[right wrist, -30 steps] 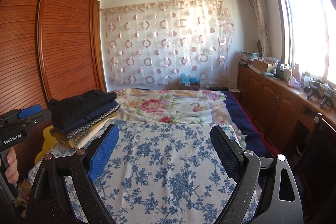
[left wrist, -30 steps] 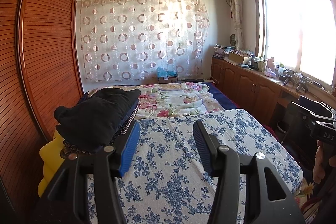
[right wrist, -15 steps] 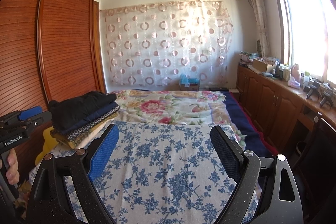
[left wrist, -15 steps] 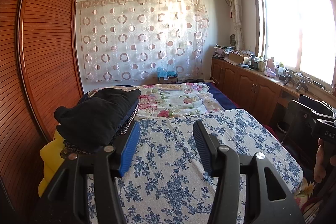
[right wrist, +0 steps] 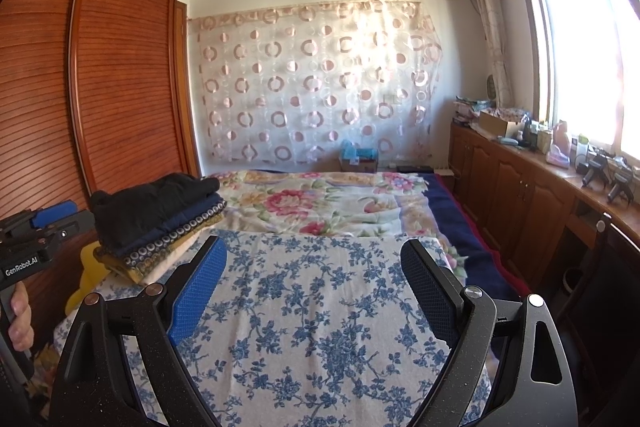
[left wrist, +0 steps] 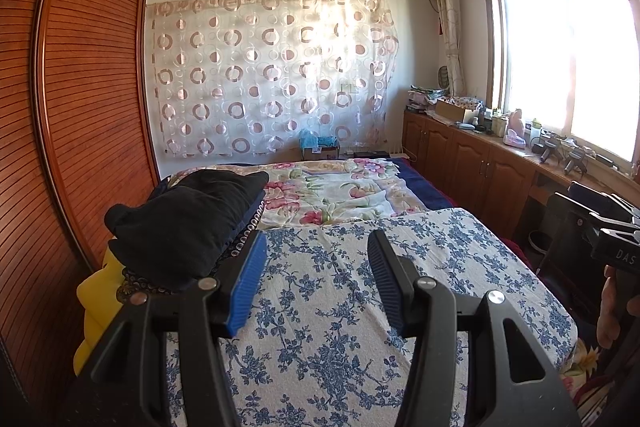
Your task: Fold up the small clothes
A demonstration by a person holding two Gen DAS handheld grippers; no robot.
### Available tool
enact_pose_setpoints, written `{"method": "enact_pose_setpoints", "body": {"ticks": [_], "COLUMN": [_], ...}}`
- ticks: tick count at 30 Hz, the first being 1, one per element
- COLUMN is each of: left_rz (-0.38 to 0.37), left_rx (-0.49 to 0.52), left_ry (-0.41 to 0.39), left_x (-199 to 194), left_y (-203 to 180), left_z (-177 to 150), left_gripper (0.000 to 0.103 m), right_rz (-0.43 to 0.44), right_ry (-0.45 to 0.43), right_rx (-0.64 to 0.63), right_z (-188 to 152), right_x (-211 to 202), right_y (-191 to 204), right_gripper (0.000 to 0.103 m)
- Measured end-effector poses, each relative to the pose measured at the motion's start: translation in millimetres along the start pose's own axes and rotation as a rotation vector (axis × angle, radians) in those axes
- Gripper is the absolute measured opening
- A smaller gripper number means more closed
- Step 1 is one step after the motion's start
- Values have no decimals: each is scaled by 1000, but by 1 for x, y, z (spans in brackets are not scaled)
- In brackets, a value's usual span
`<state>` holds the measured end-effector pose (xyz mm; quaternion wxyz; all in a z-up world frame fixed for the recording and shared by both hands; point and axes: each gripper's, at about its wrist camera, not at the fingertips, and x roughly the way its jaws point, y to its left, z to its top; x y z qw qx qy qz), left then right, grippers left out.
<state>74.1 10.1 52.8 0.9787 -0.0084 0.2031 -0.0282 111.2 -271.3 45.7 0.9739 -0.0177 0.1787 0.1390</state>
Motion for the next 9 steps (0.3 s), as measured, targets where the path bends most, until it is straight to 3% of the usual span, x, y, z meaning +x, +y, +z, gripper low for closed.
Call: {"method": "enact_pose_setpoints", "body": {"ticks": [9], "left_rz": [-2], "left_rx": [0], "left_ry": [-2], "left_x": [0], "left_y": [-1], "left_z": [1], "left_gripper": [52], "right_rz": [-1], "right_ry": [-1], "right_rx": [-2], "right_z": [0], "right_x": [0], "right_y": [1], "right_gripper": [91]}}
